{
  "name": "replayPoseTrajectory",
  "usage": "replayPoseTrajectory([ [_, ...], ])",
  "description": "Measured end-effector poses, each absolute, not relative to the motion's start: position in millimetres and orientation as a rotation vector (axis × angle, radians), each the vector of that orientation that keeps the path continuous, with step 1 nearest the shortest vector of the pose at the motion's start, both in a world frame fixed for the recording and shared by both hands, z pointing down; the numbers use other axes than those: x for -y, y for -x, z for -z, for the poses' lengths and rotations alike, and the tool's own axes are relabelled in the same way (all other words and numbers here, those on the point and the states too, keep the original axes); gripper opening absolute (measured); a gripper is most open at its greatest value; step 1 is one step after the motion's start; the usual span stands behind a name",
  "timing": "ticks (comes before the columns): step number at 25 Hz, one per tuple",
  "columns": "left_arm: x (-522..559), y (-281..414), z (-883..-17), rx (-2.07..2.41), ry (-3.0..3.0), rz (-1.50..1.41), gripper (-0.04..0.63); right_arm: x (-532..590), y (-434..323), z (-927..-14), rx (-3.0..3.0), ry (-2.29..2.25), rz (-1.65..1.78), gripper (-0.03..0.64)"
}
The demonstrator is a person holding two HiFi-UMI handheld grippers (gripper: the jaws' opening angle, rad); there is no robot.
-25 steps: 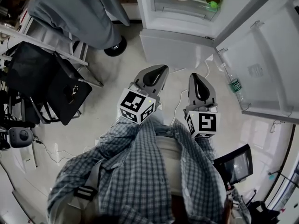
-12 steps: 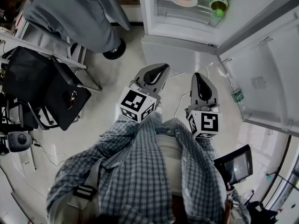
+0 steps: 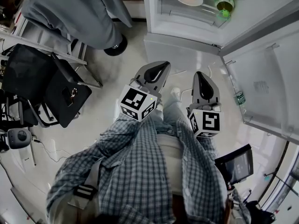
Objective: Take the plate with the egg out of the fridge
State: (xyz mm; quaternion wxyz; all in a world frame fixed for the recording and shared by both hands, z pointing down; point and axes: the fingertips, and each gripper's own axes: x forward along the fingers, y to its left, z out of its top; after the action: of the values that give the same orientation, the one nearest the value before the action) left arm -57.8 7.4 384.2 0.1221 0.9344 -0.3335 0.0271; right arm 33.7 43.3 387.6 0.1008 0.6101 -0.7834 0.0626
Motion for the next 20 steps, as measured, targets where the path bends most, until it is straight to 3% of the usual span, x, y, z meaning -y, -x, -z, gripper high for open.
replayPoseTrajectory([
  [20,79.4,21.5,-385.3,1.097,-2.671,-0.074,0.006,53.9,-69.8,-392.0,2.402,-1.705,-0.205,0.006],
])
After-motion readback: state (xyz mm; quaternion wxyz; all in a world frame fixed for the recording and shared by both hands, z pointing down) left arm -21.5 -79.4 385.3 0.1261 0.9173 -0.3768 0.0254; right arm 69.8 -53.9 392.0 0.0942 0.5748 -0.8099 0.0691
